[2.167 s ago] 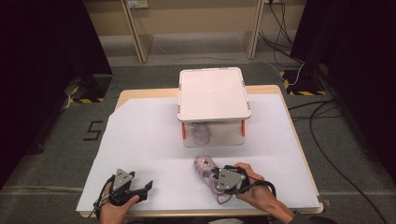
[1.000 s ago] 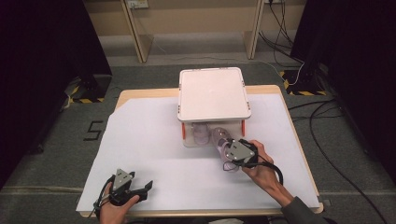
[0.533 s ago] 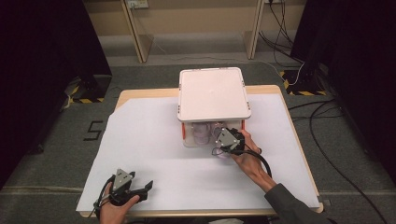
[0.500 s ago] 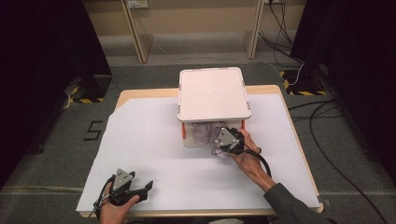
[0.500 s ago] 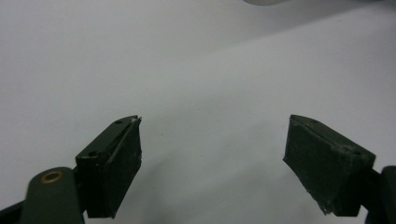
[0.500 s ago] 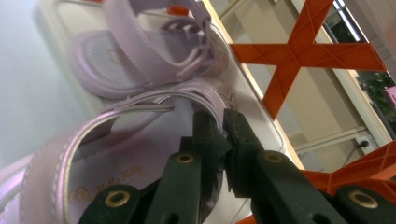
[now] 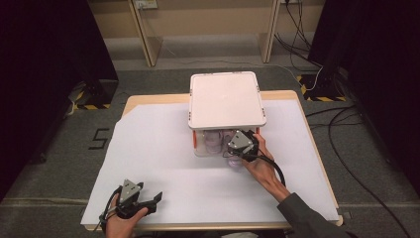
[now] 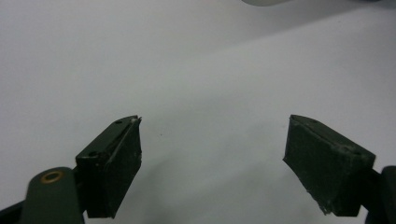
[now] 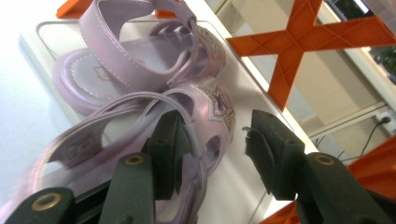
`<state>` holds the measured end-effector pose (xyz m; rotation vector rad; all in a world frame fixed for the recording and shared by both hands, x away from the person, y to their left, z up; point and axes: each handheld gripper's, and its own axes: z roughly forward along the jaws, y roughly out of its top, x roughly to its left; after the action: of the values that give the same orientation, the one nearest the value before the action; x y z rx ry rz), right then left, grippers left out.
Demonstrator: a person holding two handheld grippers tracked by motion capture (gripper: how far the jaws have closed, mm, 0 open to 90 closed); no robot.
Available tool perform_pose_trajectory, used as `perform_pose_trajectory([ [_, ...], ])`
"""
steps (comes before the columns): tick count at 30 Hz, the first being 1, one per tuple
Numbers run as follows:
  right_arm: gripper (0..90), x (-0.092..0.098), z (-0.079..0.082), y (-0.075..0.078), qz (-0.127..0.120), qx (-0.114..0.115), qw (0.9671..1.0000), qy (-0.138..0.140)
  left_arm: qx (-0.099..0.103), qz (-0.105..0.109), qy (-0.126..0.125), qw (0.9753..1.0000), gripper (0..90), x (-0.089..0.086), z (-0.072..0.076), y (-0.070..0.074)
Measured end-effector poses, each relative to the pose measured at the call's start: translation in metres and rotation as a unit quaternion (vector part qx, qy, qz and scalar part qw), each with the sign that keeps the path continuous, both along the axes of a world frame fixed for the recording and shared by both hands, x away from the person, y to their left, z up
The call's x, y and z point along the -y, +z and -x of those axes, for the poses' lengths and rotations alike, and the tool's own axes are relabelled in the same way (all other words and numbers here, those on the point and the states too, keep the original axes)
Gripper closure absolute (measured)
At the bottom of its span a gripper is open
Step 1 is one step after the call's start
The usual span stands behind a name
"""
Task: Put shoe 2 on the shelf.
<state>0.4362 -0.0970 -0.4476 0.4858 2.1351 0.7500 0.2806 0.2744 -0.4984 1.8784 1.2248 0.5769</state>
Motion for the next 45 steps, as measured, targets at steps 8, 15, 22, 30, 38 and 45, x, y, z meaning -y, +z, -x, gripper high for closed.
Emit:
perform_pose_trajectory([
  [8, 49.6, 0.005, 0.019, 0.015, -0.033, -0.021, 0.9990, 0.020, 0.001, 0.001, 0.001, 1.0000, 18.4, 0.000, 0.001, 0.001],
  [15, 39.2, 0.031, 0.049, 0.019, -0.136, -0.076, 0.9858, 0.063, 0.001, -0.004, -0.003, 1.0000, 18.4, 0.001, 0.001, 0.001],
  [22, 32.0, 0.042, 0.058, -0.002, -0.147, -0.119, 0.9809, 0.047, 0.001, -0.004, -0.002, 1.0000, 18.4, 0.001, 0.001, 0.001],
  [30, 29.8, 0.037, 0.054, -0.024, -0.102, -0.153, 0.9826, 0.030, 0.000, -0.002, -0.003, 1.0000, 18.4, 0.001, 0.000, 0.000],
  [38, 55.5, 0.025, 0.054, -0.029, -0.064, -0.131, 0.9883, 0.044, -0.002, -0.004, 0.000, 1.0000, 18.4, 0.001, 0.000, 0.000],
  [45, 61.3, 0.008, 0.049, -0.030, -0.050, -0.116, 0.9905, 0.056, -0.002, -0.005, -0.002, 1.0000, 18.5, 0.001, 0.000, -0.001],
])
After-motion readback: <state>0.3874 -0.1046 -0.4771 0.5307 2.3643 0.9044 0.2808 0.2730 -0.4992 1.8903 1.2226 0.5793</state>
